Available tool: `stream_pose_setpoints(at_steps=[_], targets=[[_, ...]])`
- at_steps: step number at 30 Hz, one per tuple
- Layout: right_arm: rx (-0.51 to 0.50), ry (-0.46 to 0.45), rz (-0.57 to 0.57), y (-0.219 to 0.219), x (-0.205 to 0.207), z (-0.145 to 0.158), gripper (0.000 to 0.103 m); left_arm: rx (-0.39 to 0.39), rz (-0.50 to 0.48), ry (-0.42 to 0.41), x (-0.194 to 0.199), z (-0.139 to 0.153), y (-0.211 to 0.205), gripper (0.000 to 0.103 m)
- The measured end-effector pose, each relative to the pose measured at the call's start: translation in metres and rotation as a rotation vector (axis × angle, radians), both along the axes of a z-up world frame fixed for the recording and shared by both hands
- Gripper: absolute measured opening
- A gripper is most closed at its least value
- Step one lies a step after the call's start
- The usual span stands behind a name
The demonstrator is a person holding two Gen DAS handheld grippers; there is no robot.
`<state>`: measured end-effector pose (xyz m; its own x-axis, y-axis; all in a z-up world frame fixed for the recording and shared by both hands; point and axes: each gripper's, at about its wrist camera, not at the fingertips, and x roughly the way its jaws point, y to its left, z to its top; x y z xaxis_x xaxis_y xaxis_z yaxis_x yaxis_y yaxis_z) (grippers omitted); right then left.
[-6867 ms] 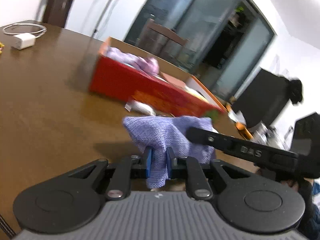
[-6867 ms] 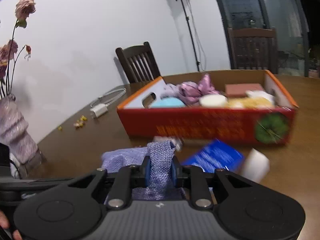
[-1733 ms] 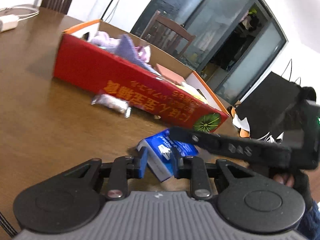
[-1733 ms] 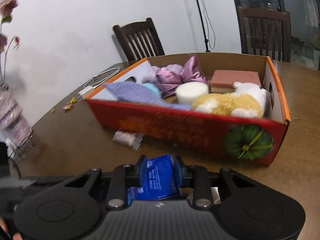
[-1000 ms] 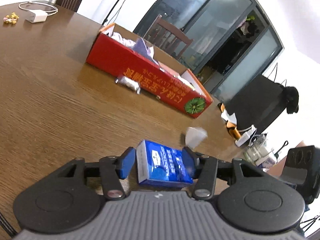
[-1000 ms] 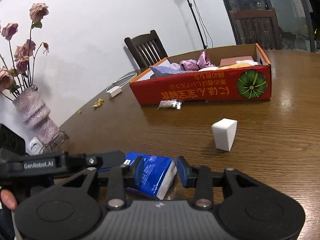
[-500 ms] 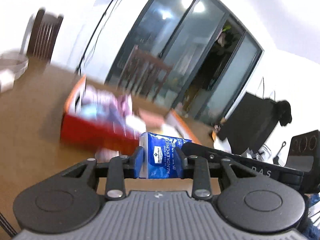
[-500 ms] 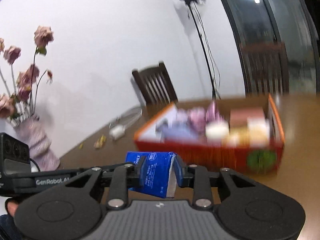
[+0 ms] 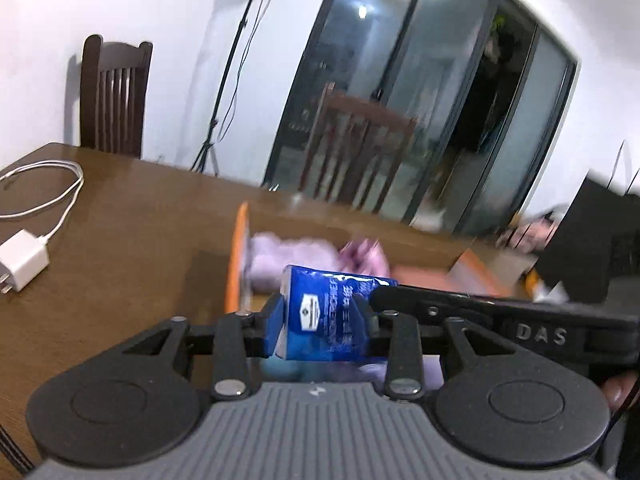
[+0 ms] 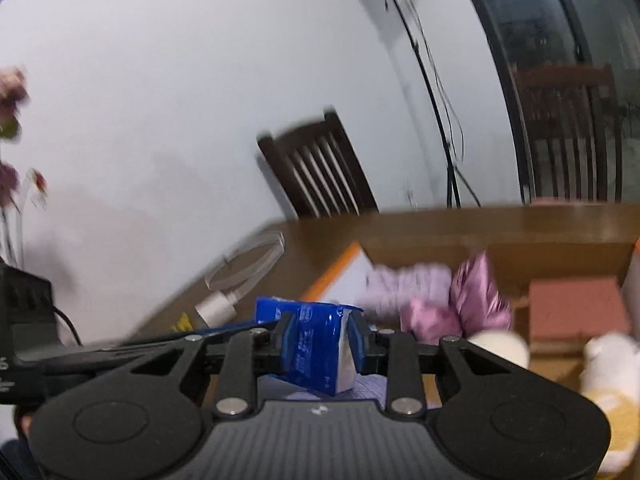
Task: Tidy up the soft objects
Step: 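Carry the blue tissue pack into the box and open the right tool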
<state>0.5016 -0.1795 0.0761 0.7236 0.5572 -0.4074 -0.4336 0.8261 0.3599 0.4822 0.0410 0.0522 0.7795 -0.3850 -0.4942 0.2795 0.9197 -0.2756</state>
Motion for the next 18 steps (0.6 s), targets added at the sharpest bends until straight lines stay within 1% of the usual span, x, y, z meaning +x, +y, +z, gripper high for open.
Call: stream_pose_setpoints(at_steps=[1,2,3,4,7,8,10,12,13,15,18], targets=[[-0.013,0.031,-0.001,0.004,0.006,-0.007,0.028,0.019,0.004,0.02,0.002,-0.005,0.001,0.035],[-0.015,0.063,0.0,0.007,0.012,-0.015,0.027,0.018,0.0,0.027,0.002,-0.009,0.002,0.038],[-0.011,0.085,0.005,0.007,0.015,-0.021,0.027,0.004,-0.01,0.023,0.0,-0.01,0.004,0.045],[-0.005,0.097,0.01,0.005,0.014,-0.028,0.027,-0.014,-0.011,0.003,-0.002,-0.009,0.007,0.047],[0.0,0.149,0.022,0.005,0.023,-0.037,0.027,-0.035,-0.015,-0.063,-0.008,-0.001,0.01,0.047],[-0.007,0.157,0.023,0.006,0.023,-0.042,0.027,-0.036,-0.018,-0.067,-0.009,0.0,0.008,0.047],[-0.013,0.165,0.03,0.009,0.022,-0.048,0.028,-0.016,-0.005,-0.048,-0.009,-0.001,0.004,0.047],[-0.016,0.165,0.025,0.01,0.019,-0.047,0.028,0.009,0.019,-0.056,-0.014,0.002,0.003,0.046],[-0.015,0.158,0.024,0.008,0.015,-0.043,0.029,0.007,0.023,-0.065,-0.019,0.005,0.004,0.046],[-0.019,0.117,0.007,0.0,-0.001,-0.03,0.036,-0.012,0.028,-0.077,-0.028,0.012,0.009,0.046],[-0.049,0.026,-0.027,-0.016,-0.03,-0.001,0.041,-0.003,0.042,-0.101,-0.045,0.027,0.012,0.047]])
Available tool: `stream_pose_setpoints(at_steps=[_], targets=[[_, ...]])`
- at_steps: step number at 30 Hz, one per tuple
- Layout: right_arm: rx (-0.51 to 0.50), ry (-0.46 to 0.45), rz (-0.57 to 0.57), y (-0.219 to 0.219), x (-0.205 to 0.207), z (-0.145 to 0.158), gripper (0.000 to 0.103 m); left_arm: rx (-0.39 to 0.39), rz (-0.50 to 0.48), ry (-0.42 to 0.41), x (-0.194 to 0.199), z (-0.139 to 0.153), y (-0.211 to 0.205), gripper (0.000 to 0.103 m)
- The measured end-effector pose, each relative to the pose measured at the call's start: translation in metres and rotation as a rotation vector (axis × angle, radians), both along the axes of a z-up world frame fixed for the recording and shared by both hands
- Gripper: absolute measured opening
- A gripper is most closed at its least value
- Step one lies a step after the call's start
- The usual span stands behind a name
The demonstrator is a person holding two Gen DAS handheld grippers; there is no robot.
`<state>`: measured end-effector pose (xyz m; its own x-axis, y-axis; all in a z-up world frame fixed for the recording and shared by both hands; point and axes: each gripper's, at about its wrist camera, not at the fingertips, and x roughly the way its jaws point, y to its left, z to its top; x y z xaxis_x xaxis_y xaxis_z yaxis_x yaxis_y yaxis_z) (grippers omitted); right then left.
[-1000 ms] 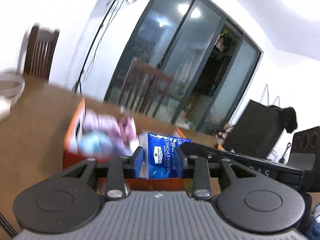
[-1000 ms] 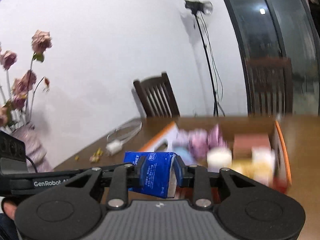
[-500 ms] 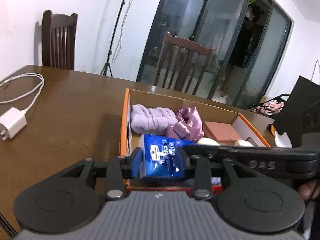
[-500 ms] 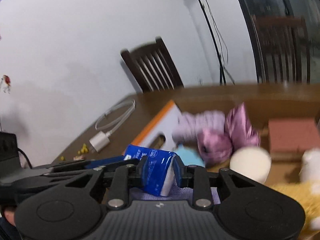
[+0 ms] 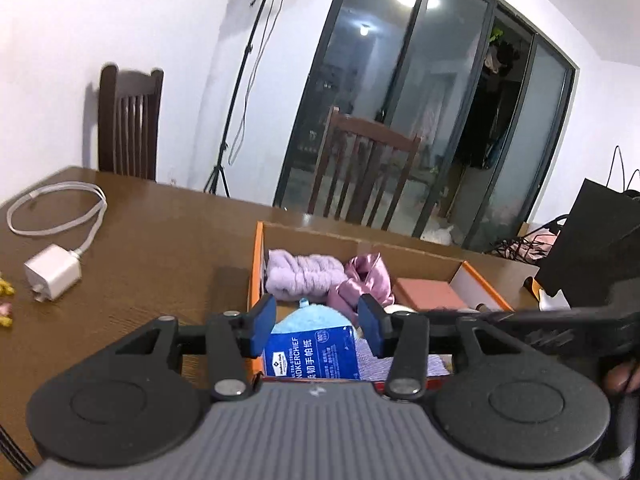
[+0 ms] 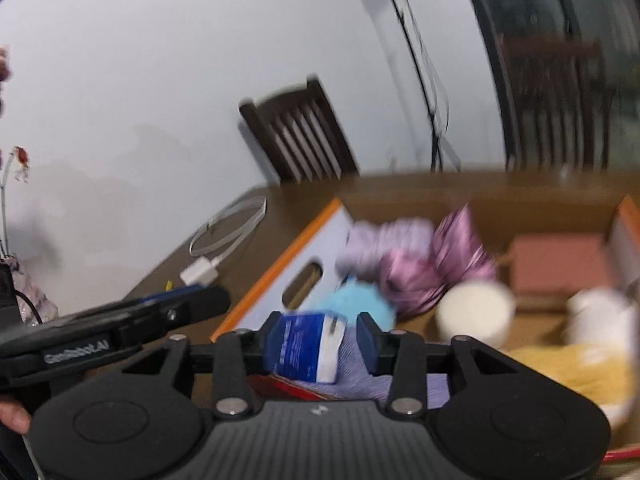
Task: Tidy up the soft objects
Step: 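Carry the blue tissue pack into the box and open the right tool, then grasp the white foam block with the right tool while the left tool grasps the clear snack packet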
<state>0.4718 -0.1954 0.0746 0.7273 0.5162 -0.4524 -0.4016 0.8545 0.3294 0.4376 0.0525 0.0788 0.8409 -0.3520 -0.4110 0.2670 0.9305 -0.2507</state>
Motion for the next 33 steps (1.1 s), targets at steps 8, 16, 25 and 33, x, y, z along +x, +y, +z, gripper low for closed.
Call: stream_pose_setpoints(at_steps=[8,16,25,33], targets=[[-0.191,-0.252,-0.122,-0.046,-0.105,0.056,0.059,0.085,0.045,-0.1,-0.076,0.032,-0.001,0.066],[-0.302,-0.349,-0.182,-0.071,-0.194,0.051,0.073,0.137,0.072,-0.169,-0.145,0.039,-0.012,0.083],[-0.193,-0.224,-0.2,-0.08,-0.225,-0.006,0.074,0.143,0.08,-0.087,-0.177,-0.003,-0.032,0.09],[-0.166,-0.098,-0.23,-0.076,-0.217,-0.059,0.073,0.213,0.073,-0.01,-0.154,-0.04,-0.063,0.089]])
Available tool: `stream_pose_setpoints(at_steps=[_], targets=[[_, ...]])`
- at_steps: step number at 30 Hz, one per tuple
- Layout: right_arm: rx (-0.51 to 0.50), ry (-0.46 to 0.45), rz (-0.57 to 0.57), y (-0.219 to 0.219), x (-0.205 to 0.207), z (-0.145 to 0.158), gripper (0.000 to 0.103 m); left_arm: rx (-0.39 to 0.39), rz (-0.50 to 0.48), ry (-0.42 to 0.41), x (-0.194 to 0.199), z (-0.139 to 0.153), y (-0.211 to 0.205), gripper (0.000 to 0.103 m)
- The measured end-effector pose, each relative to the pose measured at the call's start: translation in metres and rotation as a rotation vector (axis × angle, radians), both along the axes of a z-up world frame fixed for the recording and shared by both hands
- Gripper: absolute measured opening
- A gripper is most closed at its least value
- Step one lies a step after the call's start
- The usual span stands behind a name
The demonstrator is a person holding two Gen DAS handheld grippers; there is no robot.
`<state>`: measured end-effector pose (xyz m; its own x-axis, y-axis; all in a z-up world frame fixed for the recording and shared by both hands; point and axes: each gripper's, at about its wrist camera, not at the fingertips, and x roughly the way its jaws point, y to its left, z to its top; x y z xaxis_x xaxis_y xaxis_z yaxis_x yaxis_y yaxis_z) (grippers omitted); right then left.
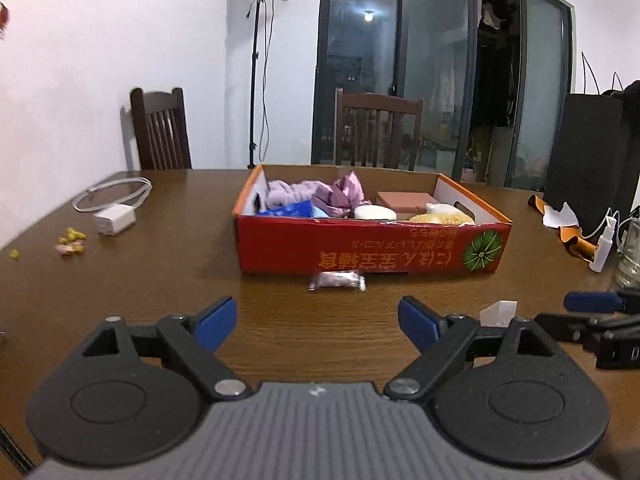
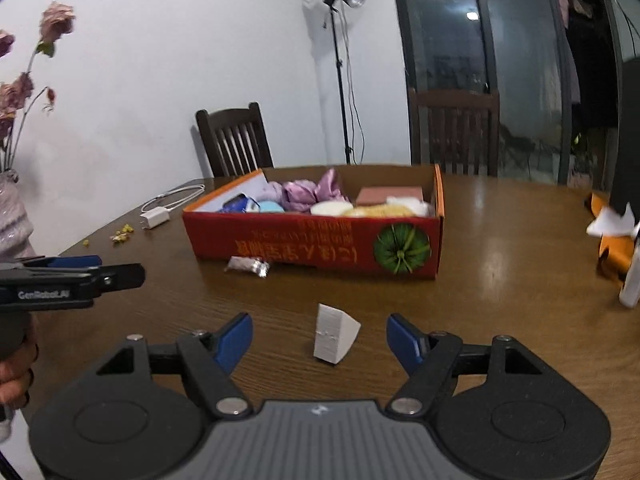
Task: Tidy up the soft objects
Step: 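Grasp the white foam block with the right tool while the left tool grasps the clear snack packet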
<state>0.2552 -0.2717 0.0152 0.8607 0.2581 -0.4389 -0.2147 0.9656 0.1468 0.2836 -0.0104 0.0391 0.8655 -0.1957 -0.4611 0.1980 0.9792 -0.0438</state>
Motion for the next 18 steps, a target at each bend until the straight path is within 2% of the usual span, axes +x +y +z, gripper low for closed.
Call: stream_pose_setpoints(at_steps=[3,9,10,11,12,13,18], targets=[[0.013,0.028,-0.018,-0.001,0.013,-0.008,0.071,-0.024,0.003,0.037,0.027,-0.012,-0.009,0.088],[0.059,0.067,-0.016,0.002,0.04,-0.023,0.061,-0.016,0.027,0.09,0.081,-0.032,-0.027,0.081],[0.054,0.079,-0.014,0.004,0.047,-0.025,0.055,-0.021,0.029,0.107,0.09,-0.034,-0.029,0.079],[0.043,0.094,-0.014,0.005,0.053,-0.027,0.037,-0.023,0.032,0.119,0.097,-0.037,-0.031,0.077],[0.032,0.104,-0.013,0.007,0.059,-0.029,0.026,-0.023,0.035,0.13,0.104,-0.039,-0.033,0.075],[0.024,0.101,-0.016,0.008,0.063,-0.03,0.02,-0.02,0.035,0.137,0.111,-0.041,-0.035,0.074],[0.059,0.058,0.008,0.003,0.083,-0.02,0.02,-0.003,0.043,0.173,0.137,-0.051,-0.041,0.069]])
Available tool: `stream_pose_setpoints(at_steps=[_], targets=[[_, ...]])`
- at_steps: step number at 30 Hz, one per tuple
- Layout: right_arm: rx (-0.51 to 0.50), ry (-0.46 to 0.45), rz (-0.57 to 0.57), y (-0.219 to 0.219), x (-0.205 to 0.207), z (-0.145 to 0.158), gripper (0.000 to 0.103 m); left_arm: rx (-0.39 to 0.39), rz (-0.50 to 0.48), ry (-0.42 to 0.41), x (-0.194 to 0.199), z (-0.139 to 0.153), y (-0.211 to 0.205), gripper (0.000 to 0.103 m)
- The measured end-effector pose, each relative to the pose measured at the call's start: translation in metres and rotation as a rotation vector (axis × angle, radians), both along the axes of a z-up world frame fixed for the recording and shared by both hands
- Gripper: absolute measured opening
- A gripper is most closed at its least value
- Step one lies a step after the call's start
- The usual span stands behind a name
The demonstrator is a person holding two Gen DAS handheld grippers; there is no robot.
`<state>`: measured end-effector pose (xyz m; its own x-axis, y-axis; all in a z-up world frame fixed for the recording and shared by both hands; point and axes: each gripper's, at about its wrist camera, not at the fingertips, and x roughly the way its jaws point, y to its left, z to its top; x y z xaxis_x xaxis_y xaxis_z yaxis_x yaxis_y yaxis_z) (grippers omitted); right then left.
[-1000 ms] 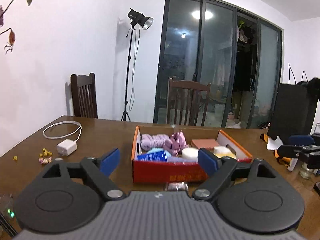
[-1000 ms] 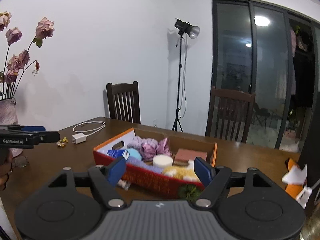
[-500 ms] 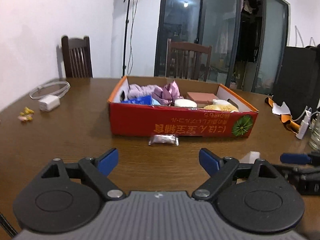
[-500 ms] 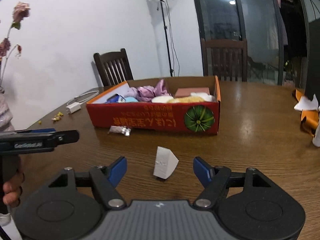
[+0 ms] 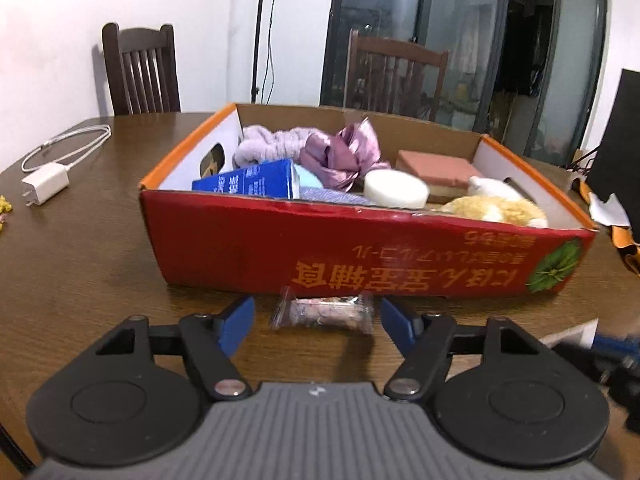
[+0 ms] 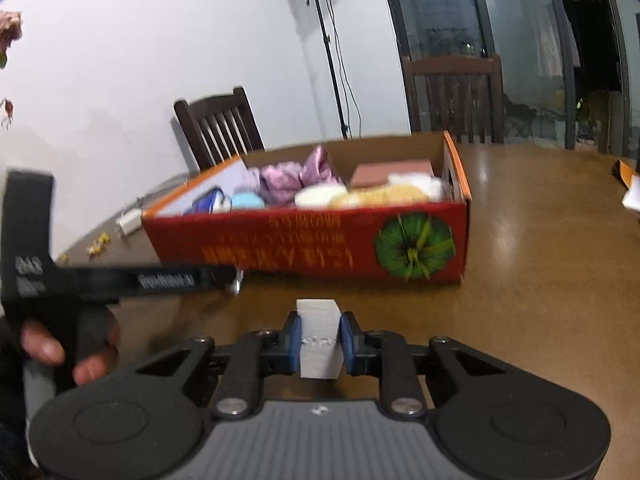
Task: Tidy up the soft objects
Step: 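Grasp the white foam block with the right tool while the left tool grasps the clear snack packet, then lower both held items into the box and open both tools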
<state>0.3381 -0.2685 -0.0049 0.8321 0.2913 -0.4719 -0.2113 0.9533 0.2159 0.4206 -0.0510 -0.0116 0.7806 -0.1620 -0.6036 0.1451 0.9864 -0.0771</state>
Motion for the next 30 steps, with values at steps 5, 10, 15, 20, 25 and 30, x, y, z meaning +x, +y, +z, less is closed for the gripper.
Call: stream_pose_setpoints(at_steps=[5,10,15,20,25,30], targets=[[0.036,-0.024,0.048,0.005,0.027,0.005,0.02,0.023,0.003,-0.008,0.008,-0.003,-0.003,0.05],[0.104,-0.02,0.075,0.002,0.035,-0.001,0.02,-0.005,-0.022,-0.009,0.007,-0.003,0.0,0.045],[0.127,-0.012,0.064,0.0,0.036,-0.003,0.02,-0.023,-0.033,-0.008,0.006,-0.003,0.001,0.044],[0.075,-0.009,0.07,0.008,0.036,-0.008,0.02,-0.039,-0.037,-0.007,0.006,-0.002,0.003,0.043],[0.076,-0.021,0.059,0.007,0.033,-0.009,0.02,-0.044,-0.014,-0.011,0.001,-0.002,0.006,0.042],[0.073,-0.046,0.004,0.006,0.001,-0.004,0.02,-0.103,-0.047,-0.035,-0.059,0.011,0.014,0.042]])
